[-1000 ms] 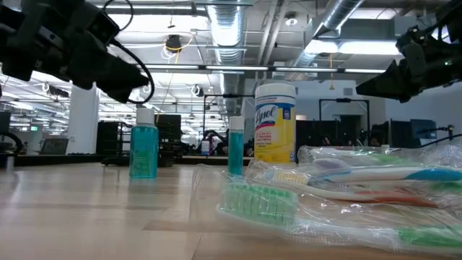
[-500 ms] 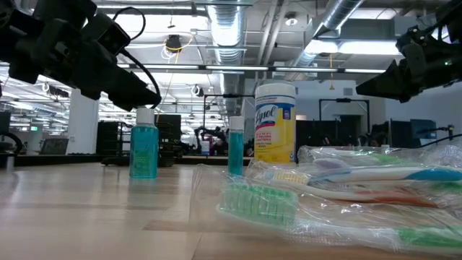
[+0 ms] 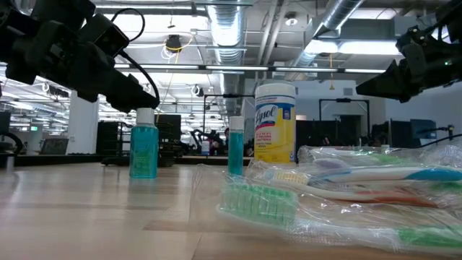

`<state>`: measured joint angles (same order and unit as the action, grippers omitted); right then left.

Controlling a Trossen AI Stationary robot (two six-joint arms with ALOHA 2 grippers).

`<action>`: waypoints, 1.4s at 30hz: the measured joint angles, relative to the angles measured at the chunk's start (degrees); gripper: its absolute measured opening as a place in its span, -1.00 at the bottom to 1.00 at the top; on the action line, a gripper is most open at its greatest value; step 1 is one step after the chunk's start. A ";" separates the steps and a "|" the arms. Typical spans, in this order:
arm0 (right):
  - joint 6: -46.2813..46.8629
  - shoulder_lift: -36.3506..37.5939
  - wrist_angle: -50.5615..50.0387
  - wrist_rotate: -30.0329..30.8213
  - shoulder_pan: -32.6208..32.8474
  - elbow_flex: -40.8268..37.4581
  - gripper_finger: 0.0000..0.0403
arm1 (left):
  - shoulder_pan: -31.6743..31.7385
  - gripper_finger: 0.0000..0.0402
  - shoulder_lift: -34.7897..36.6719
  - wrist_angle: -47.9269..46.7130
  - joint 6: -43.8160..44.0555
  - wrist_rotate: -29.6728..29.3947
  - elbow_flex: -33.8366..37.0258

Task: Pick & Place toothbrushing station
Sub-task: Put the left blue mouthwash into the mesh organizer

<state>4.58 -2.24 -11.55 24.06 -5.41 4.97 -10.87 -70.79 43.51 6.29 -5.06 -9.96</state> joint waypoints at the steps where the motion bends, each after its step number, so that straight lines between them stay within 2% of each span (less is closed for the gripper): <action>1: 0.00 0.00 0.02 0.01 0.01 0.00 -0.69 | 0.00 0.20 -0.39 0.03 -0.01 -0.03 0.00; 13: 0.00 0.00 0.02 0.00 0.01 0.00 -0.69 | 0.00 0.20 -6.21 4.35 0.01 -0.96 -0.02; 23: 0.00 0.00 0.00 -0.01 0.00 0.00 -0.69 | 0.00 0.19 -7.43 4.62 -0.01 -0.96 -0.02; 42: 0.01 0.00 0.01 -0.01 0.00 0.00 -0.69 | 0.00 -0.34 -7.43 4.43 -1.36 -0.94 -0.02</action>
<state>4.59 -2.24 -11.54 24.05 -5.41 4.97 -10.87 -78.22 47.94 4.93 -6.00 -9.98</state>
